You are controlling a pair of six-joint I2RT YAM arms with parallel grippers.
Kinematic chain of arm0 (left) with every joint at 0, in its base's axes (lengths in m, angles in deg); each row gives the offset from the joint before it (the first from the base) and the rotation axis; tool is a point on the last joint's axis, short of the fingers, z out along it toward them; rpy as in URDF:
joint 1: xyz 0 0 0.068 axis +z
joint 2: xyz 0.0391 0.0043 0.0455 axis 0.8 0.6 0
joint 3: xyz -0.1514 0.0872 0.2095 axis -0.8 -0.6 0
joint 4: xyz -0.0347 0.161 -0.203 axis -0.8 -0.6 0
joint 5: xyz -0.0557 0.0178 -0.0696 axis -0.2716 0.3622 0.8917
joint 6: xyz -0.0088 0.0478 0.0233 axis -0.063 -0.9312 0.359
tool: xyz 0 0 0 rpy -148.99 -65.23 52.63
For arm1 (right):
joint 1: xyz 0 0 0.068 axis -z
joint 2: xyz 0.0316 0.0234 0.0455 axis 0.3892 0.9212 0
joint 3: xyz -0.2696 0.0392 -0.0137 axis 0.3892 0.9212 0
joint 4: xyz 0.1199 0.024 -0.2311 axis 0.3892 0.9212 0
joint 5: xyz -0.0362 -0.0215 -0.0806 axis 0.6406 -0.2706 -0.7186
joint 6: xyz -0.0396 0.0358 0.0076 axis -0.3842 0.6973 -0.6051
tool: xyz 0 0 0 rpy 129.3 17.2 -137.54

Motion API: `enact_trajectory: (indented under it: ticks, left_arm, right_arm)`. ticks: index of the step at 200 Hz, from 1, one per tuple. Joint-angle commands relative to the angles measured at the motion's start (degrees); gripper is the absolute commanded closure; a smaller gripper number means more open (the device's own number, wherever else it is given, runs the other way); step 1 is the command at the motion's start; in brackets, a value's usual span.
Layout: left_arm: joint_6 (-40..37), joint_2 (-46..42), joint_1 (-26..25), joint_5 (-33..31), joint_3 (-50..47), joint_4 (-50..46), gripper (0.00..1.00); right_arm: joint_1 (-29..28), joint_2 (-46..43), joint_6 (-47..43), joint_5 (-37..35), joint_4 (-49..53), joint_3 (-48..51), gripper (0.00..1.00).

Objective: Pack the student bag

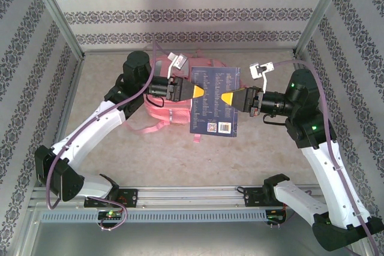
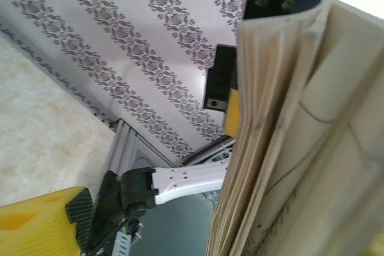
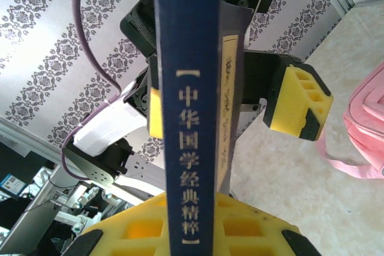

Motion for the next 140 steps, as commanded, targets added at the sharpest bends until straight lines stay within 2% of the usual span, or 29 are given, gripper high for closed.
enact_trajectory:
  ticks: [1, 17, 43, 59, 91, 108, 117, 121, 127, 132, 140]
  left_arm:
    - [3.0, -0.3, -0.8, 3.3, -0.7, 7.5, 0.20]
    - [3.0, -0.4, -0.8, 3.7, -1.1, 7.8, 0.32]
    - [2.9, -0.9, -0.6, 3.5, -2.0, 8.4, 0.65]
    - [2.6, -1.3, -0.7, 3.5, -2.3, 8.4, 0.79]
    - [1.3, -1.1, -0.7, 3.3, -1.9, 7.2, 1.00]
    - [0.7, -0.7, -0.5, 2.3, -1.3, 6.3, 1.00]
    - [0.8, -0.6, -0.5, 1.5, -1.0, 6.1, 1.00]
    - [1.0, -0.4, -0.3, 1.1, -0.9, 6.1, 1.00]
    - [1.0, -0.2, -0.1, 0.0, -0.6, 5.6, 1.00]
    - [1.2, -0.1, 0.2, -1.2, -0.2, 5.0, 1.00]
    - [2.1, 0.3, 0.5, -3.9, 0.1, 4.4, 1.00]
  right_arm:
    - [0.3, -0.1, -1.0, -1.1, -1.8, -0.1, 1.00]
    - [1.4, 0.0, -1.4, -1.1, -1.5, 0.5, 1.00]
    - [2.8, -0.2, -2.6, -1.9, -0.3, 1.3, 1.00]
    - [3.4, -0.2, -3.4, -2.5, 1.0, 1.5, 1.00]
    - [3.5, -0.1, -5.6, -4.5, 4.1, 1.7, 1.00]
    - [3.5, -0.4, -7.1, -7.7, 6.2, 1.4, 1.00]
    - [3.7, -0.8, -7.9, -10.5, 7.7, 1.3, 0.83]
    - [3.7, -1.2, -8.1, -11.9, 8.1, 1.3, 0.70]
    - [3.7, -1.7, -8.1, -14.1, 8.4, 1.5, 0.57]
    - [3.7, -2.2, -7.6, -15.9, 8.3, 1.8, 0.50]
    - [3.8, -2.9, -5.3, -18.5, 7.2, 2.6, 0.44]
